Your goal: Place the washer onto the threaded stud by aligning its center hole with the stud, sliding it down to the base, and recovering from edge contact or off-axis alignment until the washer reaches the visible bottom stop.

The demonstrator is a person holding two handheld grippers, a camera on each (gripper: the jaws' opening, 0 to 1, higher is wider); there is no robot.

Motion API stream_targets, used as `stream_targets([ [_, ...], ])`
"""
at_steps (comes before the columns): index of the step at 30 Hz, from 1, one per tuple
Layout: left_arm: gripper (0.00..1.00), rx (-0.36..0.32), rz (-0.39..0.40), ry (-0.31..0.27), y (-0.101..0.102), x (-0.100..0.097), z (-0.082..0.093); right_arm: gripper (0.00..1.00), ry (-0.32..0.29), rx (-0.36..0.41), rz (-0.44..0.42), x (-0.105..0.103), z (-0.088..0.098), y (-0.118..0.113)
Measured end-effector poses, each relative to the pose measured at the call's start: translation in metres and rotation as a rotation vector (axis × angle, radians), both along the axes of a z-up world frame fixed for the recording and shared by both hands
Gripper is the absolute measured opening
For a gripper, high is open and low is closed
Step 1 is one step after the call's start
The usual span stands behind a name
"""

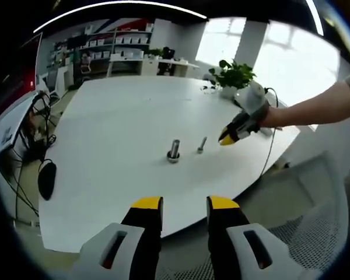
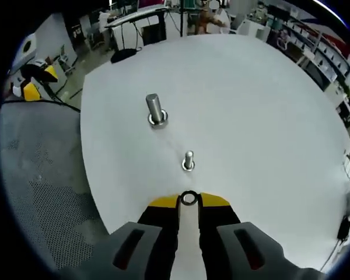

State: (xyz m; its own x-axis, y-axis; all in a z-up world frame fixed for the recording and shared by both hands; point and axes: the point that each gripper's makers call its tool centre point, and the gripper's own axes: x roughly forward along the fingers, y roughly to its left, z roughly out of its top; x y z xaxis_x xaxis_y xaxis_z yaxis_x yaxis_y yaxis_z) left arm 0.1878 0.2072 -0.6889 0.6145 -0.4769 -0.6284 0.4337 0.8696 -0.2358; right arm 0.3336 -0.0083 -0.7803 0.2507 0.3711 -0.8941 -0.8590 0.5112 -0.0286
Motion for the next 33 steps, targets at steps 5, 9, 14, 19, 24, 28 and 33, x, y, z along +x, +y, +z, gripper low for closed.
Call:
stream_targets([
  [5, 0.28, -0.006, 0.004, -0.007, 0.0, 0.001, 0.001, 0.13, -0.011, -0.002, 0.028, 0.009, 0.003, 0.014],
  [9, 0.28, -0.004, -0.001, -0.007, -0.001, 0.0, 0.001, 0.13, -0.02, 0.004, 0.046, 0.015, 0.006, 0.026],
  [14, 0.28, -0.005, -0.001, -0.009, -0.001, 0.0, 0.001, 0.13, -0.025, -0.007, 0.076, 0.018, 0.005, 0.032],
  [19, 0.28, -0.006, -0.003, -0.009, -0.001, 0.0, 0.002, 0.13, -0.02, -0.012, 0.085, 0.019, 0.004, 0.033],
  [24, 0.28, -0.007, -0.005, -0.009, -0.002, 0.0, 0.002, 0.13, -0.008, -0.019, 0.088, 0.02, 0.001, 0.032],
  [28, 0.28, -0.007, -0.006, -0.009, -0.002, 0.0, 0.002, 0.13, 0.0, -0.027, 0.093, 0.02, -0.001, 0.033],
  [33, 0.28, -0.007, -0.006, -0.009, -0.002, 0.0, 0.001, 0.13, 0.017, -0.044, 0.103, 0.02, -0.008, 0.035],
])
